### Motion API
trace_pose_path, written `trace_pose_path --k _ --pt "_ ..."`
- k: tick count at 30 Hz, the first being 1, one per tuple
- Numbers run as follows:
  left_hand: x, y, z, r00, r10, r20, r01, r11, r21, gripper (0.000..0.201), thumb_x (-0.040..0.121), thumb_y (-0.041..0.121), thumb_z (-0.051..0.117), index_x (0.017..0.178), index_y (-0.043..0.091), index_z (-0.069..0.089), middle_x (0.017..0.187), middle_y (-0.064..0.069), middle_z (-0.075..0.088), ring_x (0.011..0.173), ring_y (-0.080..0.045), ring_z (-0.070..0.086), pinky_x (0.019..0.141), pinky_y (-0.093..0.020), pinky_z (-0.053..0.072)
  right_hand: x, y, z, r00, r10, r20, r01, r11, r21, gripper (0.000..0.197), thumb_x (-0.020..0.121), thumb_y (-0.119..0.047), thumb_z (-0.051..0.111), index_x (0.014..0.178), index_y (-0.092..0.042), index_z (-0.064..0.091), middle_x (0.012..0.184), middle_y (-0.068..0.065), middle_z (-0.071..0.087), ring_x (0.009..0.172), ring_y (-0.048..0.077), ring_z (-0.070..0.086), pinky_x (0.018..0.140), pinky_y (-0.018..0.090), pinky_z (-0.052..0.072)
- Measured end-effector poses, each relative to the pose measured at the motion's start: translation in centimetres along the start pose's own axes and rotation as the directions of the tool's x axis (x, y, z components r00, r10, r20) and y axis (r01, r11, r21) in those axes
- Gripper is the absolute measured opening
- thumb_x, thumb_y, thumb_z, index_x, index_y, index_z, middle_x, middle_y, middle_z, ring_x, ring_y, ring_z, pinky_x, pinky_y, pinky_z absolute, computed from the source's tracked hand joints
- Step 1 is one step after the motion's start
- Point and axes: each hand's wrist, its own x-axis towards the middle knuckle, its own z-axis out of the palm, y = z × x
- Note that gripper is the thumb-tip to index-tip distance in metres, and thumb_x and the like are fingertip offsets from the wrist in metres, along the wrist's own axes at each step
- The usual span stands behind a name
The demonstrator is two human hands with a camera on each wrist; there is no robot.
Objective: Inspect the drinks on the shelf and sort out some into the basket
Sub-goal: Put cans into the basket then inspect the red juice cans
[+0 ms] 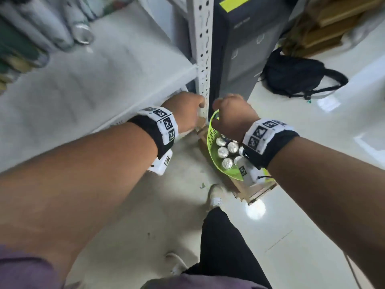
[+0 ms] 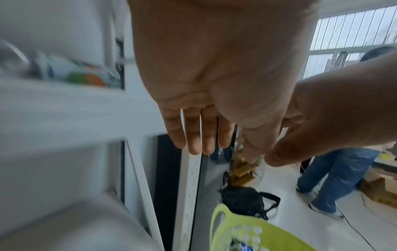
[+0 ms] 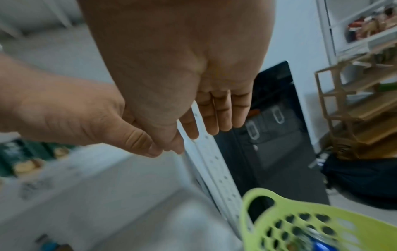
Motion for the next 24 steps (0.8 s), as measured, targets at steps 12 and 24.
trace_pose_path --k 12,24 --pt "-32.7 -5.9 -25.0 0.902 0.016 -0.432 0.038 0.992 0.117 0.03 0.096 0.035 0.072 0.12 0.019 0.075 0.108 0.005 0.072 0.106 -0.015 0.067 0.091 -0.03 0.051 -15.7 -26.8 -15.1 0.862 -0.357 -0.36 0.364 0.93 -0.049 0.032 0.09 -0.033 0.066 0.118 -0.017 0.069 0.112 0.005 0.069 0.107 0.027 0.063 0.089 0.037 0.052" --pt "-48.0 -8.2 -41.5 0.75 0.066 -0.658 0.125 0.963 0.239 0.043 0.095 0.047 0.073 0.132 0.024 0.073 0.123 0.003 0.074 0.111 -0.019 0.066 0.097 -0.037 0.053 -21.5 -42.2 -29.3 0.522 -0.666 -0.532 0.658 0.712 -0.245 0.041 0.092 -0.031 0.072 0.129 -0.014 0.069 0.126 0.007 0.071 0.114 0.024 0.065 0.093 0.029 0.046"
